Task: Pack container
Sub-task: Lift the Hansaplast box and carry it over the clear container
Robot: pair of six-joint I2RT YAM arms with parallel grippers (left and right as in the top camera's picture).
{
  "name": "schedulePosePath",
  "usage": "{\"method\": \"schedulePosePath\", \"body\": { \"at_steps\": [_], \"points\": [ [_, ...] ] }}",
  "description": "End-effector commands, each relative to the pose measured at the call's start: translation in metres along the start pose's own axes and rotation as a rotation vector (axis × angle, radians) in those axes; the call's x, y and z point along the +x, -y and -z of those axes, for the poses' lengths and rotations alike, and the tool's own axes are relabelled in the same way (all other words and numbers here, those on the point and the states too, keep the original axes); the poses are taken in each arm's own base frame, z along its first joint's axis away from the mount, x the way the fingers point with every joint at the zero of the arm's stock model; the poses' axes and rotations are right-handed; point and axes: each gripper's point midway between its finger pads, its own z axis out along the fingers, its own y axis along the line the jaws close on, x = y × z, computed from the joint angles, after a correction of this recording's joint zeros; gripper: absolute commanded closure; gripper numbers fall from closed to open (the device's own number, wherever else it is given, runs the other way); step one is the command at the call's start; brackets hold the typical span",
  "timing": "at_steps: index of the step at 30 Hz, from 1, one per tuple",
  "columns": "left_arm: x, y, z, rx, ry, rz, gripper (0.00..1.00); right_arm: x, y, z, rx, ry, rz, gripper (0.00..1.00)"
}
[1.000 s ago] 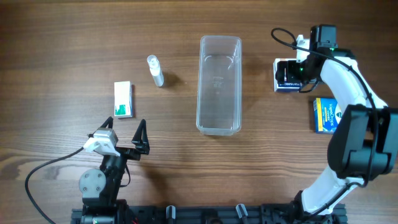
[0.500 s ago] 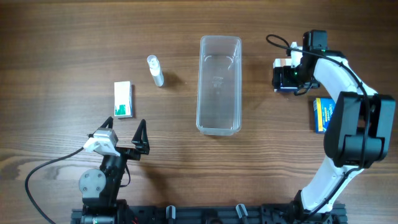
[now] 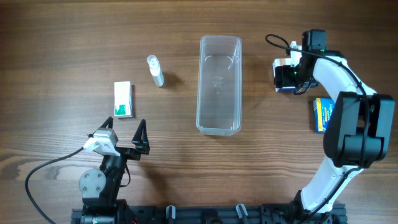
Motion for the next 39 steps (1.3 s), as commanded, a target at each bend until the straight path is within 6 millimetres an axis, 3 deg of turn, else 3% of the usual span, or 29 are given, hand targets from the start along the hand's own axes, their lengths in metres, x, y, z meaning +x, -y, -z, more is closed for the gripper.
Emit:
{"method": "schedulePosePath", "body": {
  "at_steps": [1,8,12,16,19,21,26,30,35,39],
  "points": [
    [0.001,-0.004,0.0,-0.017,0.001,-0.015,0.0,-0.013,-0.004,0.009,0.012,0.036,0.019,0.2],
    [0.001,-0.004,0.0,-0.017,0.001,-0.015,0.0,-0.032,-0.018,0.053,0.01,0.142,0.002,0.2],
    [0.001,-0.004,0.0,-0.017,0.001,-0.015,0.0,-0.038,-0.034,0.104,-0.01,0.228,-0.02,0.2],
    [0.001,-0.004,0.0,-0.017,0.001,-0.015,0.0,-0.028,-0.076,0.163,-0.106,0.295,-0.015,0.2],
    [0.001,-0.004,0.0,-0.016,0.001,-0.015,0.0,-0.013,-0.11,0.193,-0.158,0.311,-0.027,0.2],
    [0.001,-0.004,0.0,-0.017,0.001,-0.015,0.0,-0.004,-0.134,0.201,-0.192,0.304,-0.013,0.2],
    [0.001,-0.004,0.0,-0.017,0.001,-0.015,0.0,0.005,-0.197,0.197,-0.241,0.291,-0.028,0.2],
    [0.001,-0.004,0.0,-0.016,0.001,-0.015,0.0,0.003,-0.226,0.184,-0.262,0.286,-0.062,0.2],
    [0.001,-0.004,0.0,-0.017,0.001,-0.015,0.0,-0.005,-0.239,0.147,-0.185,0.286,-0.145,0.19],
    [0.001,-0.004,0.0,-0.017,0.001,-0.015,0.0,-0.015,-0.234,0.12,-0.104,0.307,-0.184,0.19]
  ]
}}
